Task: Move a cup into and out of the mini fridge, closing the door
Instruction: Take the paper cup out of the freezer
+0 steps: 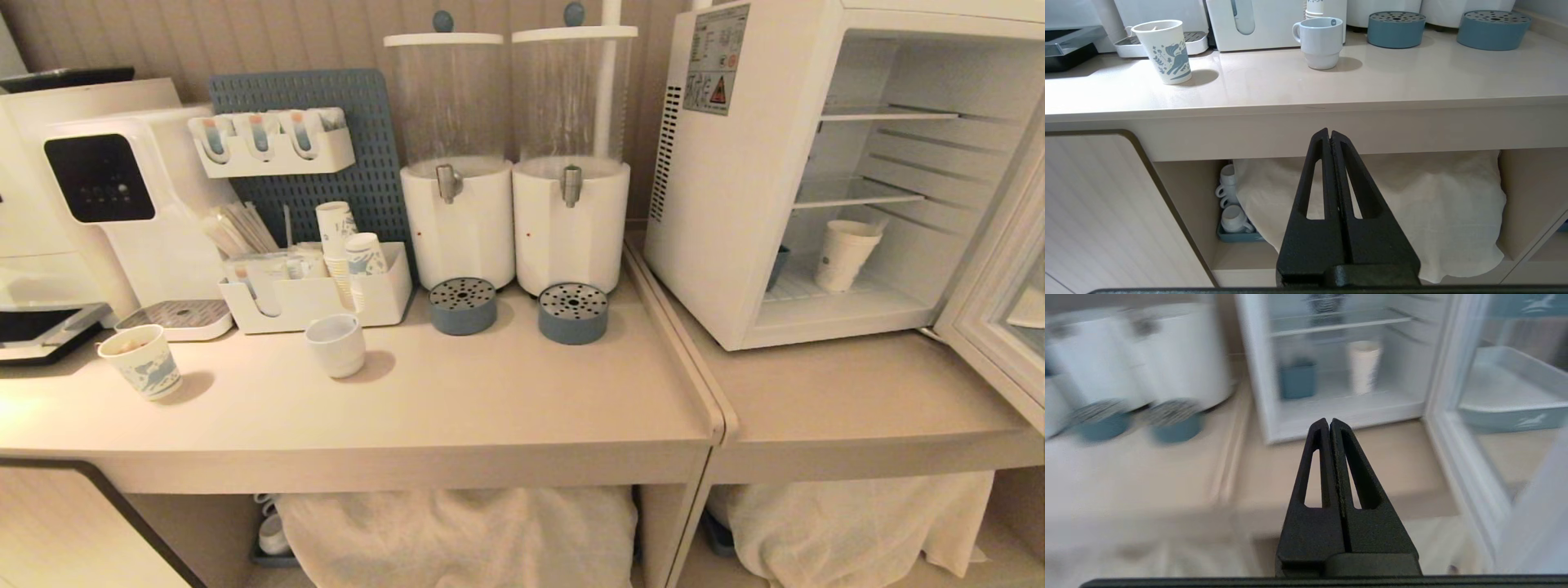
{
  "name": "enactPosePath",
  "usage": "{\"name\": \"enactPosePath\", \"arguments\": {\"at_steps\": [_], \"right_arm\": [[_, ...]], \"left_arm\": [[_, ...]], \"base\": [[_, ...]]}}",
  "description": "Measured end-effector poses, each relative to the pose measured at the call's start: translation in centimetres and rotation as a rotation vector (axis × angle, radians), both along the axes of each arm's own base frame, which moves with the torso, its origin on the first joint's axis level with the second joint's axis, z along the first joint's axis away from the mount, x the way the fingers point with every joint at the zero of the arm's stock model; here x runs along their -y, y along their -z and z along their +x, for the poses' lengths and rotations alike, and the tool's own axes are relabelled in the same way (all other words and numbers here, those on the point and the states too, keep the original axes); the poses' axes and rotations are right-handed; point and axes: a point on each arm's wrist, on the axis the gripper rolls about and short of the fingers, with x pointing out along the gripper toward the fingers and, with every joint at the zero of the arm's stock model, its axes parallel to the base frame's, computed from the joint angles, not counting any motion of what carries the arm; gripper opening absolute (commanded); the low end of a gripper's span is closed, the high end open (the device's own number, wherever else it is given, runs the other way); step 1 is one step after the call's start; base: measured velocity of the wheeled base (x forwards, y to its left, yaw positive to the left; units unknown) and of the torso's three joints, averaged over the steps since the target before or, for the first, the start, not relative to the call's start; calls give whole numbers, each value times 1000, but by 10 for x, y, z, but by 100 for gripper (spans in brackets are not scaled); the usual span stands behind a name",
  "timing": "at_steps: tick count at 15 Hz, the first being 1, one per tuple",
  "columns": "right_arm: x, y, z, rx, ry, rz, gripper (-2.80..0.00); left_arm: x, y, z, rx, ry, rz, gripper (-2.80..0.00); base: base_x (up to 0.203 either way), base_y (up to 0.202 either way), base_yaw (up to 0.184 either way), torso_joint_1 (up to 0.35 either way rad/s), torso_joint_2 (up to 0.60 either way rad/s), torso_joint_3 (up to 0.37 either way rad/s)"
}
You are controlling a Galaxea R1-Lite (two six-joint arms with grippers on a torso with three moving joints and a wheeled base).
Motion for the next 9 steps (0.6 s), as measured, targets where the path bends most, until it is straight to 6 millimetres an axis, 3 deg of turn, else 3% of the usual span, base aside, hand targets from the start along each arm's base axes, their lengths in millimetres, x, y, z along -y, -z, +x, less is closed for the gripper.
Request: {"name": "enactPosePath", "arguments": {"at_steps": [4,9], "right_arm": [[3,-10,91,-29,75,3,-280],[9,23,177,-72,137,-10,-280]], "left_arm": [[0,0,0,0,2,1,-280],[0,0,0,0,2,2,-280]], "base": [[0,0,0,0,0,0],[0,0,0,0,0,0]]}}
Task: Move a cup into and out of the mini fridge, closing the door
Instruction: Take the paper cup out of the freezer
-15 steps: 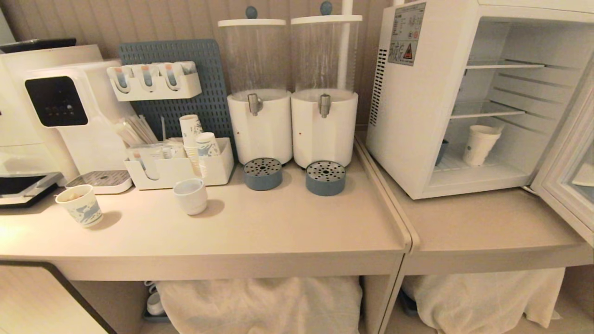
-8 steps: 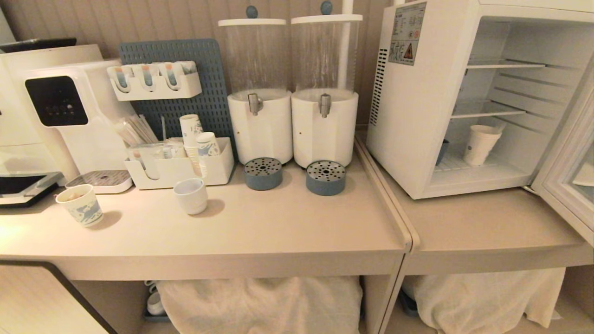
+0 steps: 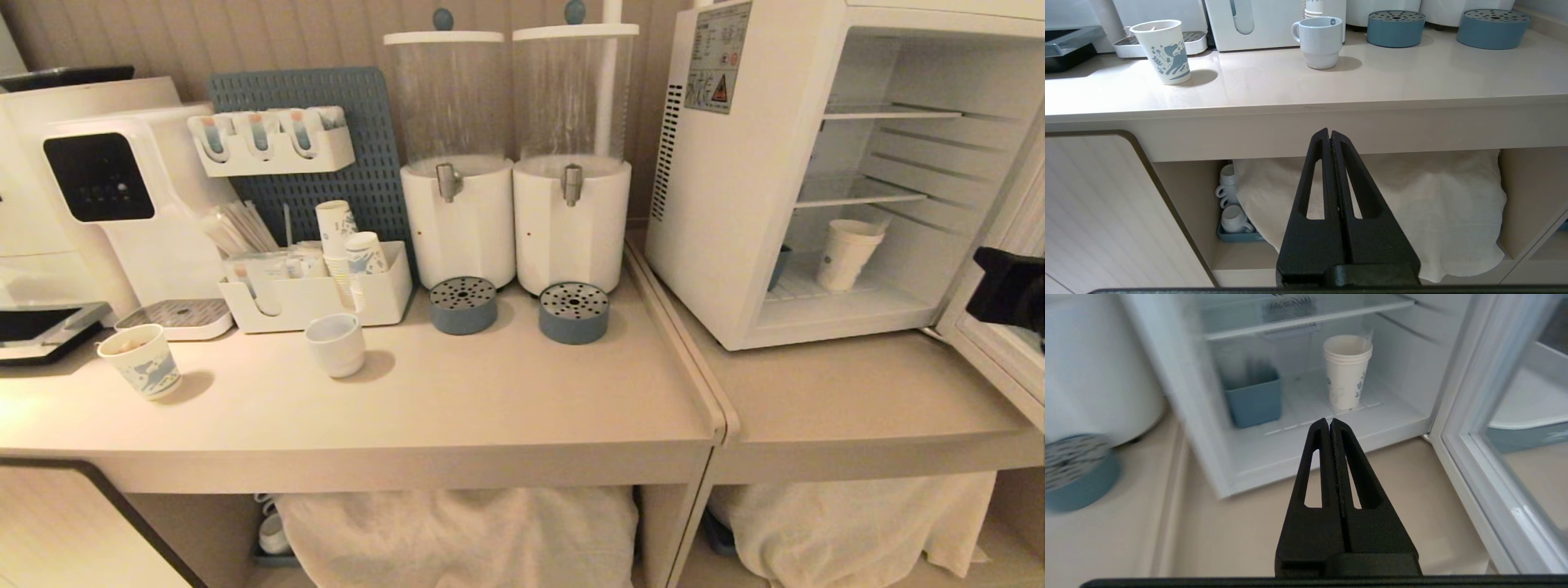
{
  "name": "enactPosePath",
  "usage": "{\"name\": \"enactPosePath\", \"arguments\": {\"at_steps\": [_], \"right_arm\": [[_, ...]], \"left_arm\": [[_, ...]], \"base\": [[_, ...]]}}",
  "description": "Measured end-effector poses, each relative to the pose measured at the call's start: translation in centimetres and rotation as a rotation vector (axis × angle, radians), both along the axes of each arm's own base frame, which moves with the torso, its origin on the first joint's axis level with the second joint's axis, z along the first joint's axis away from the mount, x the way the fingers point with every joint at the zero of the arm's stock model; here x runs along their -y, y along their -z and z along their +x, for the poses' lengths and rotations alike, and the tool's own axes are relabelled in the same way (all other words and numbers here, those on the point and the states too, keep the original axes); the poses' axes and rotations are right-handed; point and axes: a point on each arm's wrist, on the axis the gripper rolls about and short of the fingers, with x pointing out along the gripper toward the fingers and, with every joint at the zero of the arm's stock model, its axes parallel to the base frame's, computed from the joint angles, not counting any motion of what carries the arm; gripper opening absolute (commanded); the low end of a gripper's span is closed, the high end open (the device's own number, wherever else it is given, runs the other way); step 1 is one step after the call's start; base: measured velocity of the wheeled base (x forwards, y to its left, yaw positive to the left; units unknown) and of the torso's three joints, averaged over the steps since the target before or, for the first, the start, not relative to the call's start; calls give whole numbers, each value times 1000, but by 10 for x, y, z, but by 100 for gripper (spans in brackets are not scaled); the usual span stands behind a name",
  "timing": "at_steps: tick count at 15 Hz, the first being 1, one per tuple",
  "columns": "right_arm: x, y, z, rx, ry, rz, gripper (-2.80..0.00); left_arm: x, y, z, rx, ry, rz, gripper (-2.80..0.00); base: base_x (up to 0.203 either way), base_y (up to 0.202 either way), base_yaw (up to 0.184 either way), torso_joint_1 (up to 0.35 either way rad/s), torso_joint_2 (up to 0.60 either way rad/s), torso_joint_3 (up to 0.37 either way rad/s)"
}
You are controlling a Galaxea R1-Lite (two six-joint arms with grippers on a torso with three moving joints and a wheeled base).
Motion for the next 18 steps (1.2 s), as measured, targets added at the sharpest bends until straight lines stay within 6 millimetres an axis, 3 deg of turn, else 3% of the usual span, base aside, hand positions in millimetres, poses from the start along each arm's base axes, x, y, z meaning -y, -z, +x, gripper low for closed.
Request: {"name": "enactPosePath", "arguments": {"at_steps": [6,7,14,18], "right_arm": [[29,62,96,-23,92,-97,-280],[37,71,110,-22,112,-106,0],[71,116,165,-43,178,-114,0],[76,129,178,-56,184,-112,0]], "left_arm": [[0,0,0,-1,1,1,-280],[0,0,0,-2,0,1,-280],[0,0,0,-2,-1,3,-280],[0,0,0,-2,-1,3,-280]], "base": [[0,0,0,0,0,0],[0,0,0,0,0,0],[0,0,0,0,0,0],[0,0,0,0,0,0]]}}
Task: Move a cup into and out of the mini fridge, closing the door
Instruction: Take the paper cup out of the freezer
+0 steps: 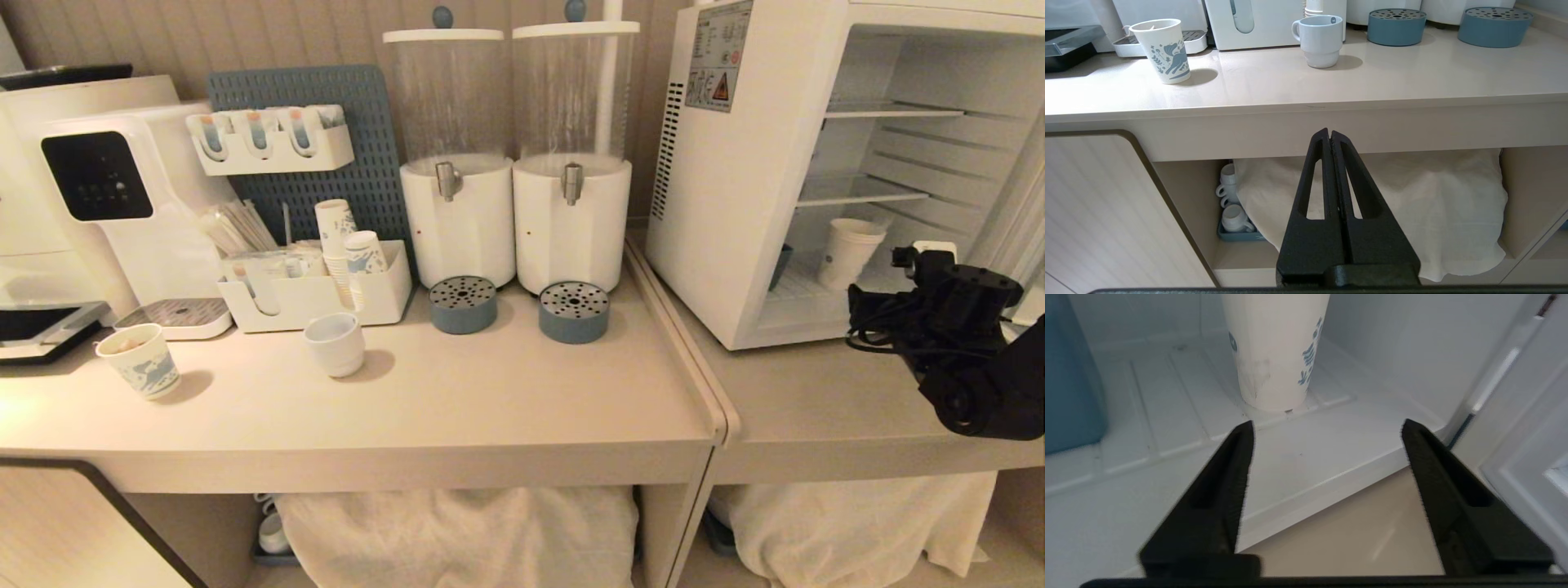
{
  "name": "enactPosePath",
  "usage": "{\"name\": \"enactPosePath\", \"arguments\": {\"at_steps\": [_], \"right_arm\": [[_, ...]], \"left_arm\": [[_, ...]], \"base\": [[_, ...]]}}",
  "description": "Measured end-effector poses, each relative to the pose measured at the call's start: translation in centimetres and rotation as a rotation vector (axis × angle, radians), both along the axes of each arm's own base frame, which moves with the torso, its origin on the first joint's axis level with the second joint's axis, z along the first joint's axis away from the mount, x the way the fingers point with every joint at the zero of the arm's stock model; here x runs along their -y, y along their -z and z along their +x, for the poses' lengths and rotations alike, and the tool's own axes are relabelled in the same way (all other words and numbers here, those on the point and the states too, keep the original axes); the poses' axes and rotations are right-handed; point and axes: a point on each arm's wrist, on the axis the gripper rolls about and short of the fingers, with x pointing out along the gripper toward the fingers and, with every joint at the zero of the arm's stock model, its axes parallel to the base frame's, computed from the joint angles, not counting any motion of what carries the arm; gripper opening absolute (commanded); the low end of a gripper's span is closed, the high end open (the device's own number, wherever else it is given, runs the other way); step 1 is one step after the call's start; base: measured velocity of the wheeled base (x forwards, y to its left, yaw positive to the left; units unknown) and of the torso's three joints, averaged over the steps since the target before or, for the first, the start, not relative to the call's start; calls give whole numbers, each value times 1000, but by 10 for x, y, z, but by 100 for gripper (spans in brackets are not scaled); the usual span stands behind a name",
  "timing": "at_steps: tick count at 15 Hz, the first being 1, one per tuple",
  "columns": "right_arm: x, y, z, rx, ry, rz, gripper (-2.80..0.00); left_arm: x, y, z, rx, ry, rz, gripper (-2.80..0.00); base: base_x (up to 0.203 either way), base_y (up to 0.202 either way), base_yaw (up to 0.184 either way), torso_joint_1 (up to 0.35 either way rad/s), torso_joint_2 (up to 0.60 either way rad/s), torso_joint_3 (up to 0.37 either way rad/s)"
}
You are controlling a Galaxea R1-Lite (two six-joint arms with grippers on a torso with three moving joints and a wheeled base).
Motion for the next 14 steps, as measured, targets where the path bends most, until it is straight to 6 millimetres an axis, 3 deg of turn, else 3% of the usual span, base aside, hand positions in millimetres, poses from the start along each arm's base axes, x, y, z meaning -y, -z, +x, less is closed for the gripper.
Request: {"name": "enactPosePath", "arguments": {"at_steps": [14], "right_arm": [[8,3,42,-12,-18,7,0]], "left_arm": [[0,0,0,-1,-4,0,-280]], "base": [[0,0,0,0,0,0]]}}
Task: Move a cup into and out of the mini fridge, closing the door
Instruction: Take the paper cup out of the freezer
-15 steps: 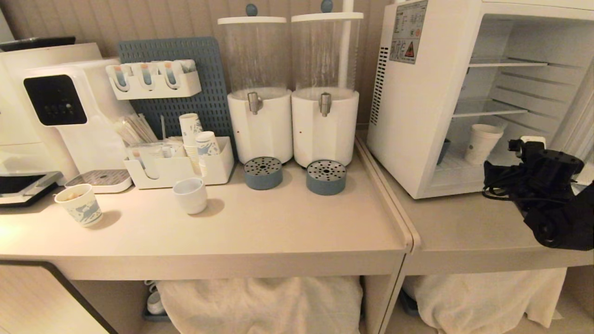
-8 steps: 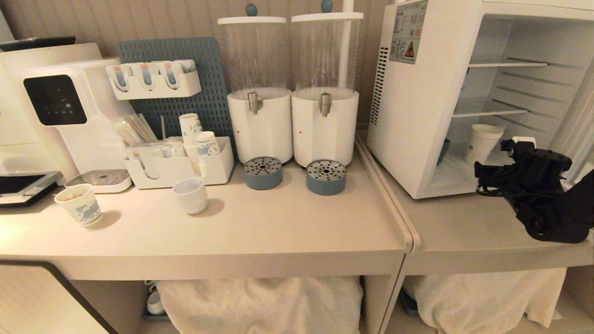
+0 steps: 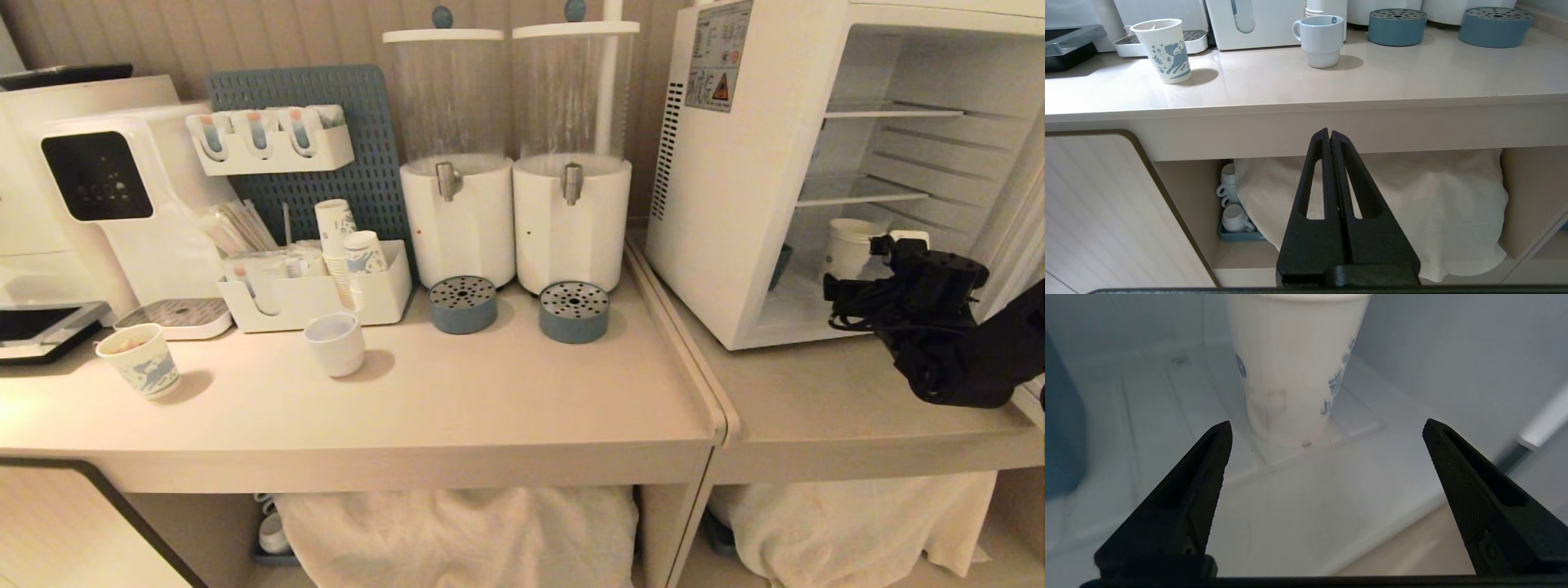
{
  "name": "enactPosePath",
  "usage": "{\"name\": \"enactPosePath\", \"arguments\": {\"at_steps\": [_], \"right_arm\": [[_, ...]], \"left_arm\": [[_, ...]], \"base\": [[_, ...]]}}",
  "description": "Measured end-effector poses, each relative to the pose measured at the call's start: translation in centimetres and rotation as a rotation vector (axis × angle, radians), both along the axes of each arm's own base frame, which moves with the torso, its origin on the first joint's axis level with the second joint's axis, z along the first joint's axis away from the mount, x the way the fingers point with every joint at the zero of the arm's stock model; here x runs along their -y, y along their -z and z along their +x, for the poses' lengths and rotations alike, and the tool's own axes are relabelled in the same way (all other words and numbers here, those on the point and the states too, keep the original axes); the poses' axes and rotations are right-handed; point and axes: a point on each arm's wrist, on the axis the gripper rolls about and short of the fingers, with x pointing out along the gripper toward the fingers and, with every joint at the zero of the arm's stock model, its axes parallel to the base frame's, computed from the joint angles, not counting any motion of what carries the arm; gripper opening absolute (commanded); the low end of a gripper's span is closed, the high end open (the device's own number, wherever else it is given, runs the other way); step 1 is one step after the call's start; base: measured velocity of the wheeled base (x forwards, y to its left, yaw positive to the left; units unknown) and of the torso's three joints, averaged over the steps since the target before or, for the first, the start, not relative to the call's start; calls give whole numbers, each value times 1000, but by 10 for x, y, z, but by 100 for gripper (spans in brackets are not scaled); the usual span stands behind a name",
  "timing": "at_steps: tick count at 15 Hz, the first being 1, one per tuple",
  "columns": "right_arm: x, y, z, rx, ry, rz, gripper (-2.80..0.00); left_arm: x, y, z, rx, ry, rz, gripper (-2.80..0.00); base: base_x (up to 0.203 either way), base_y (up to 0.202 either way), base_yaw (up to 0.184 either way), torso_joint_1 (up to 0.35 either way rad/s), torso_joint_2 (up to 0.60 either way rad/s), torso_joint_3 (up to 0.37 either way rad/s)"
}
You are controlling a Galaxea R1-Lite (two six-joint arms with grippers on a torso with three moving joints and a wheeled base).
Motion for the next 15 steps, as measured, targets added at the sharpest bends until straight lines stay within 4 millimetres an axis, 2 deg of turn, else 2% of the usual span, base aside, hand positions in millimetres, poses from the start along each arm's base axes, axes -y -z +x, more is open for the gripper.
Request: {"name": "enactPosePath", "arguments": {"at_steps": [6,14,15], "right_arm": [[4,10,20,-6,0,1,0],[7,12,35,5,-2,-3,0],[7,12,36,7,-3,-4,-280]], "left_arm": [[0,0,0,-1,2,0,-280],[0,0,0,-1,3,0,-280],[0,0,0,-1,3,0,-280]], "base": [[0,0,0,0,0,0],[0,0,0,0,0,0],[0,0,0,0,0,0]]}}
